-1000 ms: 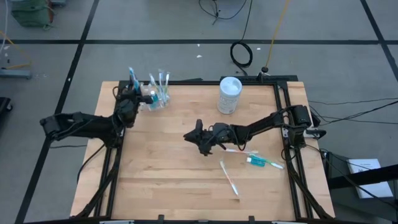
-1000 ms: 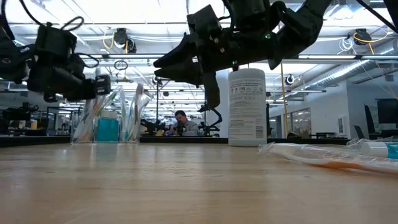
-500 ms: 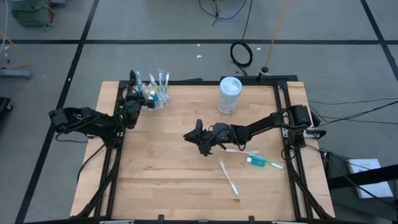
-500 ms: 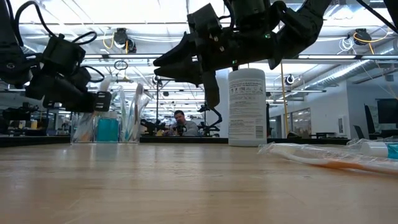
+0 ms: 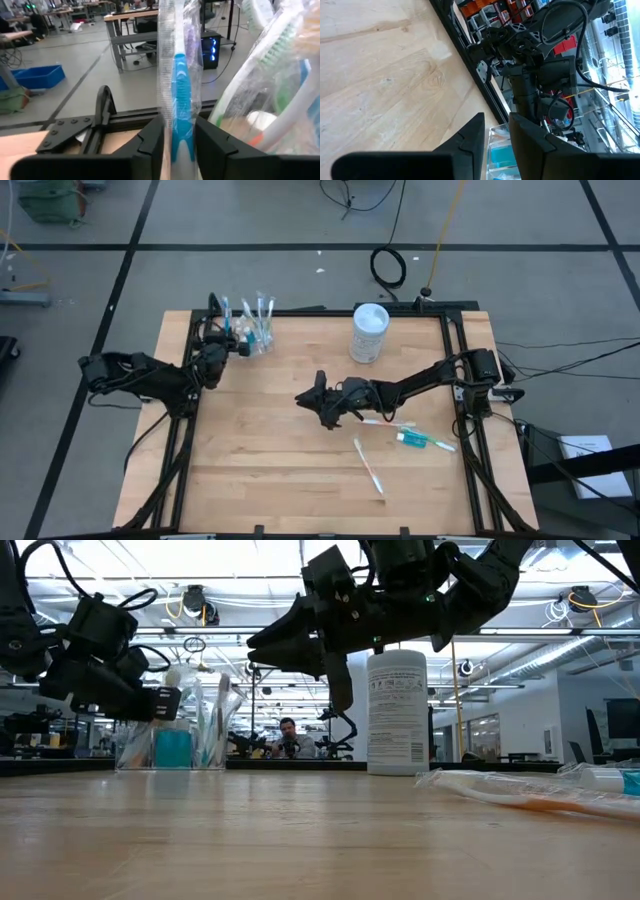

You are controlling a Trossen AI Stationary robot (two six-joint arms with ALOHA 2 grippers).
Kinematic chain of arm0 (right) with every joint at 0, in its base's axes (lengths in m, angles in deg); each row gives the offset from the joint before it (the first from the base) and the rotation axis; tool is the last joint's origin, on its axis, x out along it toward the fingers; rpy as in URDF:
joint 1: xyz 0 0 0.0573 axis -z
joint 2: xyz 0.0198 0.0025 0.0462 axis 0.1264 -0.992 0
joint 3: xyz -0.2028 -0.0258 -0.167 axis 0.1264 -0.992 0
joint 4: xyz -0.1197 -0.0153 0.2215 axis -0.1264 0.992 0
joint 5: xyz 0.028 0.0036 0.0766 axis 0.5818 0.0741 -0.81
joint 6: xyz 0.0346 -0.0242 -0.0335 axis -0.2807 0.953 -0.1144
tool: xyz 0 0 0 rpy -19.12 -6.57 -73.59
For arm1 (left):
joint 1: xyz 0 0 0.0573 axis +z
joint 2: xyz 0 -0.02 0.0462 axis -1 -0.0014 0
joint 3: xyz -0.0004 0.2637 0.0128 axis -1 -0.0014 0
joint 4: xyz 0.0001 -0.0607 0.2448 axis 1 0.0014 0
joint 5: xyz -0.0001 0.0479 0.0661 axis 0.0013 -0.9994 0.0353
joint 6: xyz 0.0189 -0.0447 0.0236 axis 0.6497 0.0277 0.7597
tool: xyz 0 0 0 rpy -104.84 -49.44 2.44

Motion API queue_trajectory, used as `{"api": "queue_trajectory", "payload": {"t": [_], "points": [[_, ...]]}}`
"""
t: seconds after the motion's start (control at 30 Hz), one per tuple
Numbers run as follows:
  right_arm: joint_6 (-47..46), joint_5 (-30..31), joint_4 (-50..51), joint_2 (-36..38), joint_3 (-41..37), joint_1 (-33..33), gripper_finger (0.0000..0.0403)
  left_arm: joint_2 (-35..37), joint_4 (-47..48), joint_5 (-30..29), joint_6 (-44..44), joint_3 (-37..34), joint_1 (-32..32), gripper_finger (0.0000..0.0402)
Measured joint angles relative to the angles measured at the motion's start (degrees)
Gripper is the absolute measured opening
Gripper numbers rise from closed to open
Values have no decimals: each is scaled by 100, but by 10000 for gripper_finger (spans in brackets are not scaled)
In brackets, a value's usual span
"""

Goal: Pick & Place toothbrushing station
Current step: Put the blue toothbrush into the transparent organizer, then put the orange toothbrush into the transparent organizer

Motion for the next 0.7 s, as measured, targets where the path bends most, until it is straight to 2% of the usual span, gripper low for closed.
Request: {"api": "queue_trajectory", "payload": {"t": [0.3,0.47,0.7], "points": [[-88,0,2,0,0,0,79,256,-14,-341,376,-4,-352,153],[-88,0,2,0,0,0,79,736,-19,-855,562,-6,-540,158],[-88,0,4,-2,0,0,79,1510,-28,-759,1414,44,-556,159]]}}
